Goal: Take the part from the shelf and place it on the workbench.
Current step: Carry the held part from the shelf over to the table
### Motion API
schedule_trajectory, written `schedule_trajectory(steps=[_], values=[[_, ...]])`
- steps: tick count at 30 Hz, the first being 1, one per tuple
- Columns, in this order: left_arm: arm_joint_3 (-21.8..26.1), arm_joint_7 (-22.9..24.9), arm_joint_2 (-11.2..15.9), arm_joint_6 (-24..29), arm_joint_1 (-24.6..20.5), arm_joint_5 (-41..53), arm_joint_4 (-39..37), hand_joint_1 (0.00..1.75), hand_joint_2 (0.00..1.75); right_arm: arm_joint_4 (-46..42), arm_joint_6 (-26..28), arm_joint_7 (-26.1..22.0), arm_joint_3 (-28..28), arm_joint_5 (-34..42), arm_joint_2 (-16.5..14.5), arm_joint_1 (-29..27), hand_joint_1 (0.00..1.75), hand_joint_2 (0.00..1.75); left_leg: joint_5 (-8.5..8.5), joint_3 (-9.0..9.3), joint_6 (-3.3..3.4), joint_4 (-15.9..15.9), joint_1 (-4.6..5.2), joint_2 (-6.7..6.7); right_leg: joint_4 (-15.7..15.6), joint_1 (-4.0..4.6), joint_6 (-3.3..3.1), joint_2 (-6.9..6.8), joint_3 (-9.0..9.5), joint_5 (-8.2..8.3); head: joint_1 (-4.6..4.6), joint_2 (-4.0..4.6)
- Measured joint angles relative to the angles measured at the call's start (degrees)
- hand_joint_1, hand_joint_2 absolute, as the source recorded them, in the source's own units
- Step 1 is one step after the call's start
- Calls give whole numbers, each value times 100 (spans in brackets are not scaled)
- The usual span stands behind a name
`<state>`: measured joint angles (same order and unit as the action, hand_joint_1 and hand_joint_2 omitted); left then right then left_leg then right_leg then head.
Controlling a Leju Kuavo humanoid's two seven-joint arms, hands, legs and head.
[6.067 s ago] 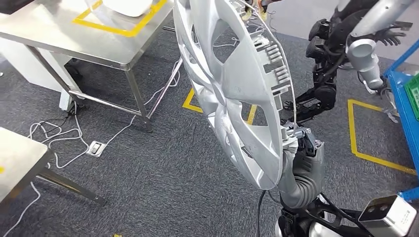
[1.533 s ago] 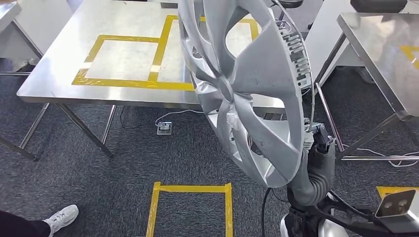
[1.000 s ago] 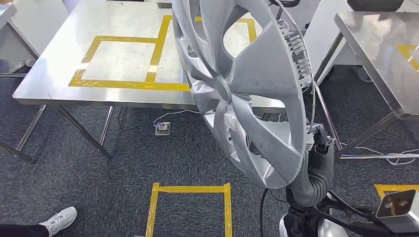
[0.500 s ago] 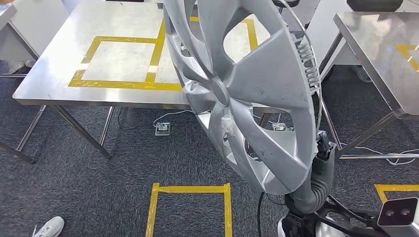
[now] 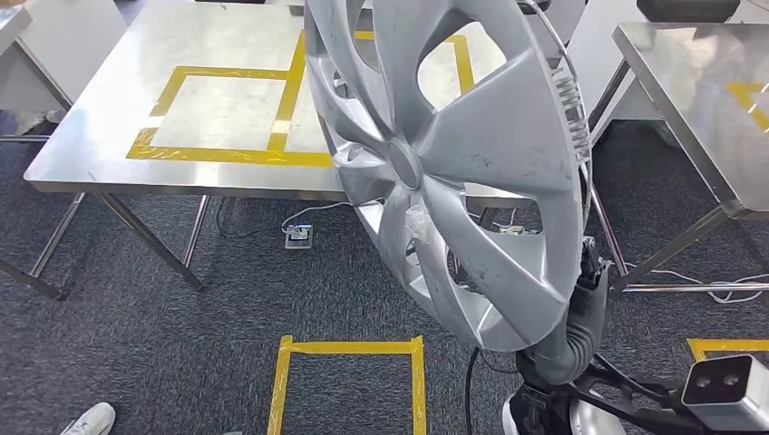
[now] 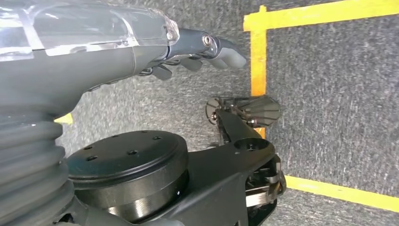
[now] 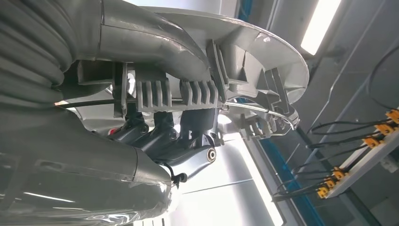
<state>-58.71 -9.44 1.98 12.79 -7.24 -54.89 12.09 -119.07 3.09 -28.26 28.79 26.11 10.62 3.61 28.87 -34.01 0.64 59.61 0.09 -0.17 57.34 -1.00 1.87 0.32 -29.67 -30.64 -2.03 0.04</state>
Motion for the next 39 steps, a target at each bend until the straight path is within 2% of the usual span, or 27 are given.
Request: schedule_trajectory(steps=[8,12,14,16,18,19,20,21,23,24,25,27,30,31,32,34,35,36,37,38,39], values=[[121,50,2,8,1,7,-2,0,175,41,57,30,-2,-39,0,-67,175,175,5,0,6,7,7,-3,-7,-1,6,0,1,4,5,0],[162,26,4,11,2,56,-2,0,175,42,61,28,-4,-56,-10,-83,175,175,27,-1,48,18,33,-6,-42,-15,41,0,11,17,28,0],[168,12,5,11,1,76,-2,0,175,37,61,20,-4,-76,-22,-84,175,175,7,48,82,-63,3,-4,-24,-13,71,-3,12,-10,34,0],[169,3,7,15,0,86,-2,0,175,31,61,8,-4,-87,-28,-81,175,175,-9,121,118,-144,-34,5,336,-8,99,-8,-152,-198,-2,0],[170,-4,11,20,2,88,-3,0,175,33,60,1,-4,-88,-28,-87,175,175,12,162,133,-155,-35,18,1098,-7,115,-11,-563,-505,-47,0],[170,-11,13,21,6,88,-4,0,175,38,60,-1,-5,-88,-28,-96,175,175,32,184,133,-154,-33,22,1422,-8,117,-12,-761,-581,-56,0],[170,-23,15,21,10,89,-4,0,175,43,60,-1,-5,-88,-28,-106,175,175,57,214,128,-153,-32,21,1578,-7,114,-12,-886,-546,-66,0],[170,-40,16,21,13,89,-4,0,175,45,60,-1,-6,-88,-28,-113,175,175,87,255,115,-152,-32,16,1508,-7,102,-12,-907,-385,-79,0],[170,-74,16,21,16,95,-4,0,175,43,59,-5,-7,-88,-28,-117,175,175,160,351,80,-155,-32,5,861,-3,53,-7,-703,127,-104,0],[171,-86,16,21,11,98,-4,0,175,42,58,-8,-7,-88,-29,-114,175,175,197,387,53,-152,-26,-2,526,8,17,-4,-572,308,-104,0],[172,-95,16,21,8,102,-4,0,175,39,57,-13,-7,-88,-29,-107,175,175,225,402,25,-149,-21,-6,272,22,-22,-3,-468,382,-106,0],[175,-104,16,21,3,105,-5,0,175,34,56,-17,-11,-88,-30,-96,175,175,249,405,-40,-162,-18,-9,102,51,-92,-5,-390,331,-88,0],[181,-107,24,21,-2,107,-7,0,175,29,56,-19,-19,-88,-38,-81,175,175,341,397,-137,-89,-18,-1,-14,26,-171,-21,-293,291,-52,0],[187,-107,27,21,-5,110,-6,0,175,29,56,-21,-22,-88,-48,-69,175,175,437,291,-166,117,-21,1,-54,10,-198,-34,-242,281,-22,0],[195,-105,30,21,-3,115,-6,0,175,29,56,-25,-25,-88,-61,-60,175,175,563,96,-190,448,-33,4,-75,2,-222,-47,-198,261,16,0],[206,-100,32,21,11,124,-6,0,175,31,56,-32,-28,-88,-81,-56,175,175,760,-418,-227,1213,-60,3,-81,-3,-246,-60,-130,198,81,0],[208,-98,33,21,21,127,-7,0,175,31,56,-33,-28,-88,-86,-61,175,175,731,-610,-242,1427,-73,5,-80,-7,-241,-62,-87,157,107,0],[208,-97,37,21,29,132,-7,0,175,32,56,-33,-28,-88,-89,-66,175,175,571,-696,-254,1418,-87,10,-79,-14,-226,-60,-28,109,137,0],[209,-96,42,21,33,137,-8,0,175,32,56,-33,-28,-88,-92,-70,175,175,307,-671,-264,1198,-102,22,-77,-24,-203,-59,44,53,168,0],[209,-95,48,21,37,142,-8,0,175,32,56,-33,-29,-88,-95,-71,175,175,14,-573,-274,847,-116,46,-74,-34,-170,-58,114,-12,202,0],[210,-91,54,21,39,147,-9,0,175,31,56,-35,-30,-89,-97,-69,175,175,-189,-453,-279,534,-114,71,-65,-32,-128,-56,174,-76,238,0]])
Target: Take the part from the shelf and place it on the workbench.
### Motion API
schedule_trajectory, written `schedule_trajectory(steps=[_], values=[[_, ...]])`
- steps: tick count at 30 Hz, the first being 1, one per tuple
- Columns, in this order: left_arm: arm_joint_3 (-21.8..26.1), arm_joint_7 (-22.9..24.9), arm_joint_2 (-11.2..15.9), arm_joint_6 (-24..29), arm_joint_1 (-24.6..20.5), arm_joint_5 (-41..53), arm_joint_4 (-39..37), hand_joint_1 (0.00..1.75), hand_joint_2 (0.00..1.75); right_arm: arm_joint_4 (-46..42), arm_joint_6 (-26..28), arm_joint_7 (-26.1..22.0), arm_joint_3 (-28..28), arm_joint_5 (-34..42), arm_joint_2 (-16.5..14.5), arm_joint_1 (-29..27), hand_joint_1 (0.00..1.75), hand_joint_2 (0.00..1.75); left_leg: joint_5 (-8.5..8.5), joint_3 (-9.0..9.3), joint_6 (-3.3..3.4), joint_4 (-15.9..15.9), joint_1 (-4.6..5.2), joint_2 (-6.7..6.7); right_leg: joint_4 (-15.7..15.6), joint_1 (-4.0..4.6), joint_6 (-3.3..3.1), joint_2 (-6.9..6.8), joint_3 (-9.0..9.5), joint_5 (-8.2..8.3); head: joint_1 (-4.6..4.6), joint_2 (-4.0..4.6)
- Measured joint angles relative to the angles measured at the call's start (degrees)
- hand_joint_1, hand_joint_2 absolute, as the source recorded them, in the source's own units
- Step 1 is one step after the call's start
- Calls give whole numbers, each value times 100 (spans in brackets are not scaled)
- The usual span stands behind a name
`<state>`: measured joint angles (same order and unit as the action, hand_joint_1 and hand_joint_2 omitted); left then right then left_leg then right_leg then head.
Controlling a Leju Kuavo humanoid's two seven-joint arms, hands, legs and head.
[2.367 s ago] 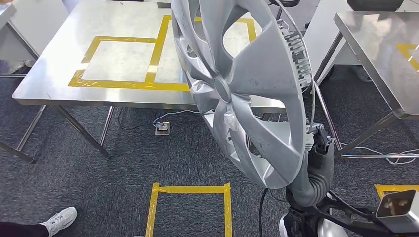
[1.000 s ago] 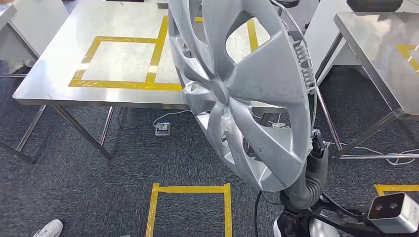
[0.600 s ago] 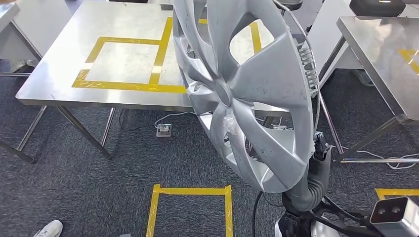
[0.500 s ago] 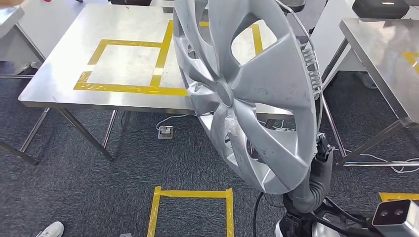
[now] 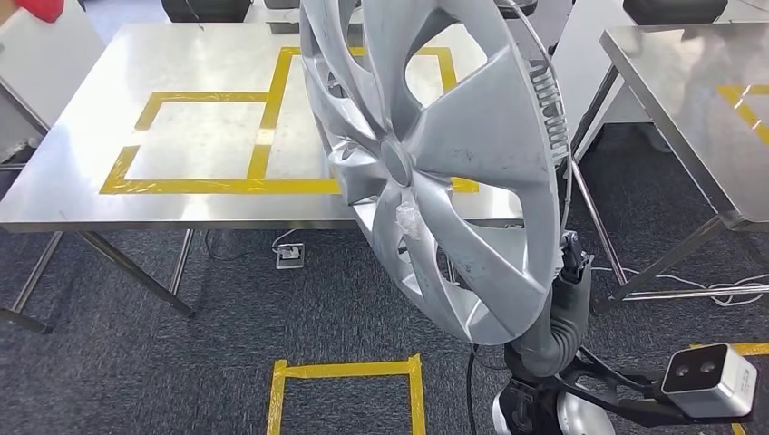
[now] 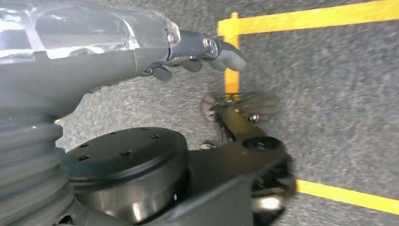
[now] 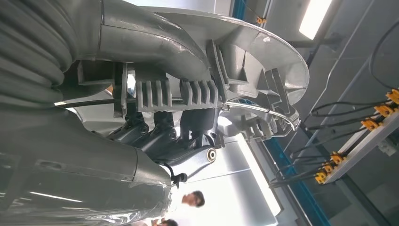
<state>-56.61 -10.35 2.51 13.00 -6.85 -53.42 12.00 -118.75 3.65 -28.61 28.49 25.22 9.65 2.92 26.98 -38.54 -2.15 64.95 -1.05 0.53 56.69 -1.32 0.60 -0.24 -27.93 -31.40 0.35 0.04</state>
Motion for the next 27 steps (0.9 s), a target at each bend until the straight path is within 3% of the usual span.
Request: schedule_trajectory(steps=[2,6,8,10,11,12,13,14,16,18,19,22,23,25,26,27], values=[[0,21,3,-1,-2,9,0,0,175,-2,0,-7,-4,-1,-6,5,175,175,-60,172,48,-391,8,36,23,15,75,8,54,-88,42,0],[0,82,11,-2,3,24,-3,0,175,-1,0,-16,-11,1,-11,-4,175,175,112,276,230,-467,6,4,210,13,149,11,0,-109,-39,0],[0,104,11,-4,2,33,-4,0,175,-1,-1,-20,-13,0,-11,-2,175,175,173,368,291,-487,9,-3,775,15,180,12,-300,-253,-101,0],[0,125,10,-9,6,37,-5,0,175,3,-1,-22,-14,0,-11,-10,175,175,254,460,338,-490,38,-3,1493,31,186,12,-766,-531,-158,0],[0,128,10,-11,11,37,-5,0,175,7,-1,-22,-14,1,-11,-17,175,175,299,515,356,-490,62,-6,1710,44,168,13,-951,-605,-188,0],[0,124,11,-13,14,38,-6,0,175,10,0,-22,-14,1,-11,-23,175,175,345,579,370,-491,91,-13,1737,63,126,14,-1050,-553,-220,0],[0,115,11,-13,16,40,-7,0,175,12,0,-22,-14,1,-11,-28,175,175,393,651,381,-493,122,-21,1582,92,61,16,-1068,-370,-253,0],[0,104,12,-13,15,43,-6,0,175,12,0,-22,-14,0,-12,-30,175,175,442,728,388,-497,155,-29,1269,138,-28,20,-1016,-74,-282,0],[1,84,-2,-14,10,51,-6,0,175,12,0,-25,-14,-1,-12,-33,175,175,519,842,392,-524,183,-41,689,227,-232,25,-890,362,-266,0],[2,74,-22,-21,2,57,-4,0,175,4,-1,-33,-14,-1,-13,-37,175,175,537,872,355,-550,159,-45,365,287,-363,29,-802,443,-238,0],[1,73,-28,-25,-2,60,-3,0,175,1,-2,-39,-15,-1,-13,-38,175,175,515,882,314,-560,140,-47,250,301,-390,28,-753,439,-251,0],[0,72,-36,-27,-8,67,-2,0,175,-1,-6,-61,-16,0,-20,-42,175,175,553,875,219,-406,114,-71,-74,257,-388,-3,-457,489,-300,0],[1,72,-30,-26,-12,69,-2,0,175,-2,-9,-68,-16,-1,-28,-38,175,175,651,764,200,-190,102,-86,-144,225,-366,-11,-371,492,-290,0],[1,74,-16,-22,-14,70,-2,0,175,1,-16,-77,-16,-1,-43,-33,175,175,898,363,125,420,55,-99,-180,177,-316,-14,-289,446,-241,0],[2,75,-6,-20,-6,70,-3,0,175,5,-19,-79,-16,0,-48,-39,175,175,961,154,72,657,23,-94,-175,146,-277,-10,-259,407,-223,0],[2,76,6,-18,3,72,-4,0,175,9,-20,-80,-16,1,-50,-52,175,175,917,15,13,734,-14,-83,-165,109,-233,-3,-220,361,-205,0]])
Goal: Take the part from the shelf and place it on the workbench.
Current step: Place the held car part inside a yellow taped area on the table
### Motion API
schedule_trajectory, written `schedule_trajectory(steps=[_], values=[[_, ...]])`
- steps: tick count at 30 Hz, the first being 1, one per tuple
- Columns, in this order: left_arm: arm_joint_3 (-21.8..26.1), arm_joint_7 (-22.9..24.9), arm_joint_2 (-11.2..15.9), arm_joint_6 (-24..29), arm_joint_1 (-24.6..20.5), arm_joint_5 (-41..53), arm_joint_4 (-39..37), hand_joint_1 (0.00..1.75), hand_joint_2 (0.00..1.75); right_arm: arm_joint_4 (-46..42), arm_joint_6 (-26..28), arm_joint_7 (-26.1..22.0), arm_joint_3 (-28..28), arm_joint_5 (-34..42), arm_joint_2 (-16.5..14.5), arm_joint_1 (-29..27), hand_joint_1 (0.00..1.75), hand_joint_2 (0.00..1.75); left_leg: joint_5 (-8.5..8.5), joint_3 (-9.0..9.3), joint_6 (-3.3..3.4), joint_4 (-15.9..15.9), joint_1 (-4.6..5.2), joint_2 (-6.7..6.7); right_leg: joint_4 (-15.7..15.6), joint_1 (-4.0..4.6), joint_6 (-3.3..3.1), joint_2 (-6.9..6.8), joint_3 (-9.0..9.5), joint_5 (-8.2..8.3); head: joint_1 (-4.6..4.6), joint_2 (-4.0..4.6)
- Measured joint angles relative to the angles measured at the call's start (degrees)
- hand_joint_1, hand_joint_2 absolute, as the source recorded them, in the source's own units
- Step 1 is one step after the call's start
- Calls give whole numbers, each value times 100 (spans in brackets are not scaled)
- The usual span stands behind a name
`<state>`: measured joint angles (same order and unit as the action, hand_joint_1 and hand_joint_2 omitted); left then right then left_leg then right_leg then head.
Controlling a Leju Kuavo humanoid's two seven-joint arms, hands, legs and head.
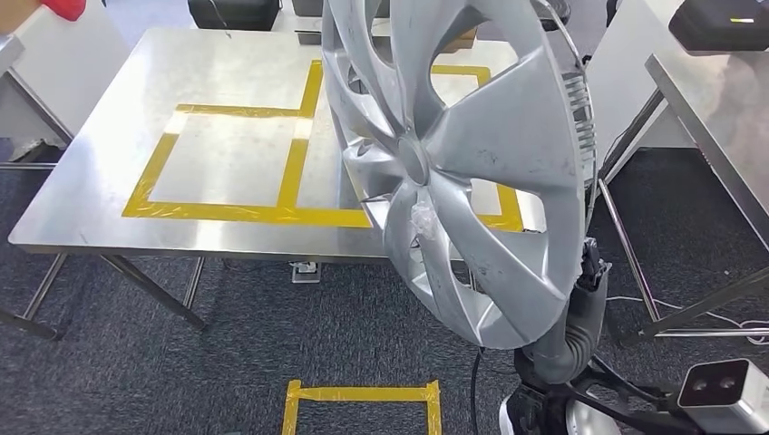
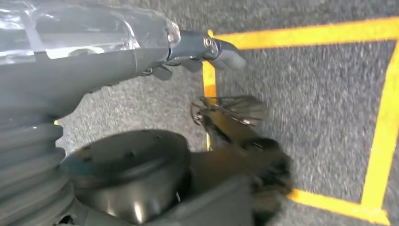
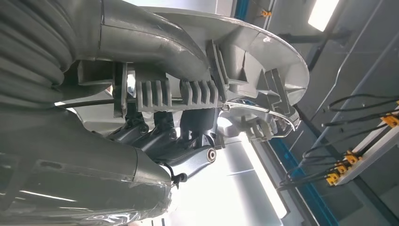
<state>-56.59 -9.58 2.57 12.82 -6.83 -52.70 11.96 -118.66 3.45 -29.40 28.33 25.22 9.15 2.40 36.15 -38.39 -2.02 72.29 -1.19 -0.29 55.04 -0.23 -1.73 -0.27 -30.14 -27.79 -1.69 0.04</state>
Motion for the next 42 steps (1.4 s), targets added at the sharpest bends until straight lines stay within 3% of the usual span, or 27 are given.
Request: schedule_trajectory(steps=[1,3,4,5,7,8,10,13,15,16,17,19,20,21,23,25,27,30,31,34,36,37,38,39,41,42], values=[[0,1,13,1,9,2,-2,0,175,4,-1,-1,0,0,-3,-12,175,175,-171,-46,-60,-111,-40,16,21,-43,52,7,47,-56,14,0],[0,2,34,-1,17,7,-4,0,175,7,-4,-5,0,2,-14,-25,175,175,-690,65,-181,-684,-114,55,104,-128,175,18,135,-201,45,0],[0,4,33,-3,19,8,-4,0,175,8,-6,-14,0,5,-19,-25,175,175,-807,117,-201,-946,-121,78,170,-156,239,22,154,-275,95,0],[0,7,36,-4,21,11,-4,0,175,7,-8,-25,0,9,-23,-24,175,175,-860,141,-166,-1076,-118,95,228,-167,300,26,153,-340,144,0],[0,16,42,-4,30,19,-7,0,175,13,-11,-43,-1,13,-24,-29,175,175,-763,118,-6,-1080,-84,113,291,-165,383,30,155,-423,182,0],[0,17,50,-3,35,22,-10,0,175,16,-13,-45,-1,13,-24,-30,175,175,-771,133,68,-1049,-83,106,299,-170,407,29,162,-443,156,0],[1,16,56,-2,34,24,-15,0,175,23,-14,-46,-1,13,-21,-28,175,175,-738,196,133,-1057,-80,94,525,-185,435,25,73,-465,98,0],[1,22,55,-2,23,26,-16,0,175,32,-25,-49,0,13,-21,-20,175,175,-650,322,210,-1079,-49,91,1538,-165,448,25,-536,-759,-8,0],[1,34,55,2,25,32,-19,0,175,54,-28,-50,-1,16,-22,-22,175,175,-561,429,247,-1083,-1,88,1960,-128,402,25,-888,-924,-88,0],[1,38,56,4,25,35,-21,0,175,68,-28,-51,-1,17,-24,-23,175,175,-514,496,262,-1085,30,80,1918,-95,350,27,-945,-846,-118,0],[1,39,56,7,22,38,-22,0,175,78,-31,-53,-1,18,-24,-23,175,175,-467,569,275,-1090,66,72,1702,-48,270,29,-923,-636,-144,0],[1,37,39,10,15,39,-22,0,175,87,-40,-58,-1,23,-24,-21,175,175,-386,689,293,-1124,115,59,1081,78,27,34,-793,-112,-147,0],[1,35,29,11,9,40,-22,0,175,86,-47,-63,-1,28,-25,-19,175,175,-361,727,289,-1151,120,54,818,128,-82,35,-724,44,-127,0],[1,34,18,13,3,40,-22,0,175,85,-53,-68,-1,35,-25,-16,175,175,-352,749,271,-1185,108,50,646,167,-160,37,-670,99,-112,0],[1,33,7,13,-6,43,-21,0,175,84,-60,-76,-2,48,-26,-15,175,175,-398,811,191,-1235,82,52,407,193,-224,41,-532,75,-127,0],[1,32,-1,14,-11,44,-21,0,175,86,-61,-79,-2,54,-36,-18,175,175,-382,848,121,-1174,73,38,175,171,-222,24,-324,109,-156,0],[1,31,4,16,-25,43,-22,0,175,87,-62,-86,-1,56,-61,-3,175,175,-207,636,87,-775,64,1,47,123,-182,4,-167,120,-119,0],[1,33,25,16,-14,43,-23,0,175,95,-64,-96,-2,58,-87,-5,175,175,61,19,3,3,19,-5,51,72,-102,11,-85,25,-42,0],[1,33,32,16,-5,44,-23,0,175,103,-63,-96,-2,58,-89,-15,175,175,-8,-81,-31,8,-4,5,72,45,-63,19,-52,-24,-24,0],[1,39,46,15,7,51,-24,0,175,118,-63,-97,-2,59,-96,-25,175,175,-679,43,-174,-761,-84,48,219,-46,102,40,44,-226,55,0],[1,49,44,15,11,58,-25,0,175,125,-65,-101,-3,61,-104,-22,175,175,-799,102,-118,-1041,-86,79,338,-57,210,50,26,-347,123,0],[1,57,43,15,18,60,-26,0,175,129,-65,-103,-4,63,-105,-27,175,175,-741,90,-38,-1020,-68,89,372,-53,246,56,17,-381,133,0],[1,61,48,16,22,62,-26,0,175,133,-66,-104,-5,65,-104,-32,175,175,-733,102,54,-1012,-66,96,380,-52,271,58,17,-409,124,0],[1,63,51,18,27,64,-27,0,175,134,-66,-104,-5,66,-103,-33,175,175,-752,123,101,-1013,-67,92,399,-57,291,56,29,-428,100,0],[1,62,55,18,19,67,-26,0,175,133,-70,-105,-9,67,-101,-26,175,175,-721,200,155,-1032,-78,82,652,-67,335,48,-70,-485,65,0],[1,60,55,18,14,68,-26,0,175,132,-74,-107,-9,67,-102,-19,175,175,-698,239,175,-1045,-79,83,952,-70,360,44,-228,-567,32,0]])
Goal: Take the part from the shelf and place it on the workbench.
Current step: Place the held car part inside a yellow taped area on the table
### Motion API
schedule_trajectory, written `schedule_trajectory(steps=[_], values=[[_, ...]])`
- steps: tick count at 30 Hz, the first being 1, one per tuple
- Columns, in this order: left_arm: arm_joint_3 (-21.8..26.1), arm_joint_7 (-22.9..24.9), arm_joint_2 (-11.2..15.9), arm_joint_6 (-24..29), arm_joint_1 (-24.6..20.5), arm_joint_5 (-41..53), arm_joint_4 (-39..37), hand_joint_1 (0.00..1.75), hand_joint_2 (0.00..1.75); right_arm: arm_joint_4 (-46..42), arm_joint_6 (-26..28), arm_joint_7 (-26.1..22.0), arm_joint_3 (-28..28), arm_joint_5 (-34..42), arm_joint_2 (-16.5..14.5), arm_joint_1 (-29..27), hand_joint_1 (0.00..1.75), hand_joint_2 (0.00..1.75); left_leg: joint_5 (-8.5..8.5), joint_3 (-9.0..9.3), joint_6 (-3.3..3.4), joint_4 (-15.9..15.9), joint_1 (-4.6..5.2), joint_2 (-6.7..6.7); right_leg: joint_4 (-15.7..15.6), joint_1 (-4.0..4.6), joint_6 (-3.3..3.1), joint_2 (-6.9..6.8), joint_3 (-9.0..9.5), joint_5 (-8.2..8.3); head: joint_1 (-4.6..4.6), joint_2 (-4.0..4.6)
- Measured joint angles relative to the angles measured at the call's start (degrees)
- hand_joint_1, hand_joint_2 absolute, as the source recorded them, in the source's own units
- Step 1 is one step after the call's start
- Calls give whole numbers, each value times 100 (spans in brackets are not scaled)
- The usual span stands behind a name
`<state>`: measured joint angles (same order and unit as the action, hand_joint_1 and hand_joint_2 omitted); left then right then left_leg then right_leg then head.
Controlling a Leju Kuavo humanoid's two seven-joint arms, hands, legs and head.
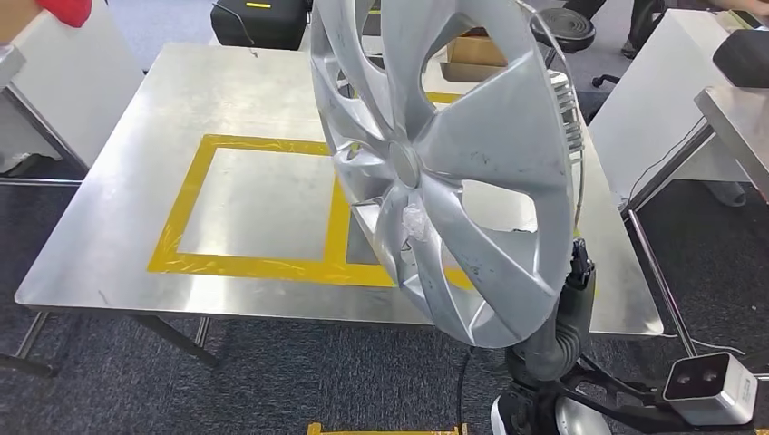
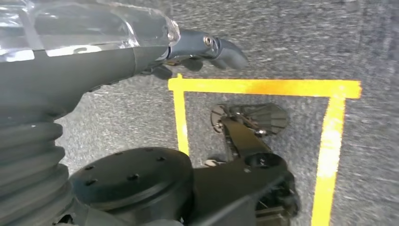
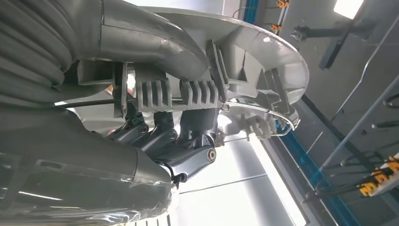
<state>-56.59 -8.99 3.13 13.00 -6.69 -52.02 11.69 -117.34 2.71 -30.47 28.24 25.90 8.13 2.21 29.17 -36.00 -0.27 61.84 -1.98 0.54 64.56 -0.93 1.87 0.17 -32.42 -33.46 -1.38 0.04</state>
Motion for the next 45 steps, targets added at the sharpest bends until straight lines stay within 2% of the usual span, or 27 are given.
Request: schedule_trajectory(steps=[2,3,4,5,6,7,8,9,10,11,12,15,16,22,29,32,35,37,45], values=[[0,-2,0,0,-1,0,0,0,175,2,-5,-2,0,1,1,1,175,175,66,76,32,-9,13,4,700,0,30,-1,-435,-252,-82,0],[0,-4,0,0,1,0,0,0,175,6,-5,-3,0,2,2,-2,175,175,106,120,41,-9,27,5,930,3,26,-1,-614,-330,-119,0],[0,-8,0,1,2,1,0,0,175,9,-5,-3,0,2,3,-5,175,175,147,174,49,-11,46,3,983,10,1,-1,-710,-297,-153,0],[0,-17,-1,1,2,2,0,0,175,12,-5,-4,-1,3,4,-6,175,175,190,237,54,-14,69,-2,852,26,-46,0,-720,-139,-183,0],[0,-28,-1,2,-1,4,0,0,175,11,-5,-4,-1,3,4,-5,175,175,233,307,59,-21,94,-8,556,56,-120,2,-655,131,-204,0],[0,-38,-4,4,-3,6,1,0,175,8,-6,-4,-2,3,4,-4,175,175,271,365,63,-42,108,-12,235,94,-216,4,-561,389,-215,0],[1,-48,-13,5,-10,8,1,0,175,6,-7,-4,-4,4,5,-6,175,175,293,419,59,-74,115,-18,-33,136,-304,4,-487,577,-199,0],[1,-55,-20,7,-17,10,2,0,175,2,-7,-4,-5,5,4,-4,175,175,296,451,42,-120,105,-24,-245,178,-385,1,-408,678,-189,0],[2,-59,-33,9,-24,10,3,0,175,-1,-7,-4,-11,7,3,-2,175,175,277,471,9,-159,90,-30,-373,209,-441,-5,-357,683,-188,0],[4,-65,-45,8,-32,10,5,0,175,-2,-8,-2,-23,7,3,0,175,175,250,489,-33,-196,79,-35,-485,232,-467,-12,-307,677,-191,0],[5,-70,-50,8,-35,10,9,0,175,-4,-8,3,-38,1,1,3,175,175,232,502,-46,-226,74,-39,-601,235,-413,-15,-242,687,-210,0],[10,-84,-59,4,-48,11,13,0,175,-7,-9,16,-83,-22,4,1,175,175,255,569,3,-298,94,-51,-711,193,-148,-9,-161,672,-186,0],[11,-86,-60,4,-51,13,12,0,175,-14,-9,15,-91,-27,5,2,175,175,269,589,3,-320,96,-57,-710,188,-136,-11,-153,650,-170,0],[13,-68,-67,-5,-45,37,9,0,175,-76,-5,15,-109,-91,18,-4,175,175,277,634,-24,-396,99,-67,-703,187,-175,-16,-144,619,-81,0],[11,17,-163,-31,-38,68,8,0,175,-240,149,204,-141,-393,58,105,175,175,263,635,-40,-406,109,-63,-698,171,-192,-15,-140,625,-69,0],[11,-38,-189,-49,-35,109,4,0,175,-327,412,623,-142,-872,123,277,175,175,258,637,-33,-406,130,-56,-697,153,-193,-14,-139,630,-69,0],[11,-111,-238,-101,-33,194,2,0,175,-457,784,1420,-138,-1759,284,630,175,175,251,638,-21,-407,149,-46,-698,137,-188,-12,-138,637,-64,0],[10,-124,-280,-114,-31,227,2,0,175,-524,921,1785,-136,-2119,383,844,175,175,248,638,-16,-407,154,-46,-701,130,-182,-11,-136,641,-69,0],[9,-131,-341,-122,-27,238,2,0,175,-680,990,1929,-123,-2248,591,1133,175,175,248,638,-13,-407,169,-49,-709,112,-175,-12,-130,645,-81,0]])
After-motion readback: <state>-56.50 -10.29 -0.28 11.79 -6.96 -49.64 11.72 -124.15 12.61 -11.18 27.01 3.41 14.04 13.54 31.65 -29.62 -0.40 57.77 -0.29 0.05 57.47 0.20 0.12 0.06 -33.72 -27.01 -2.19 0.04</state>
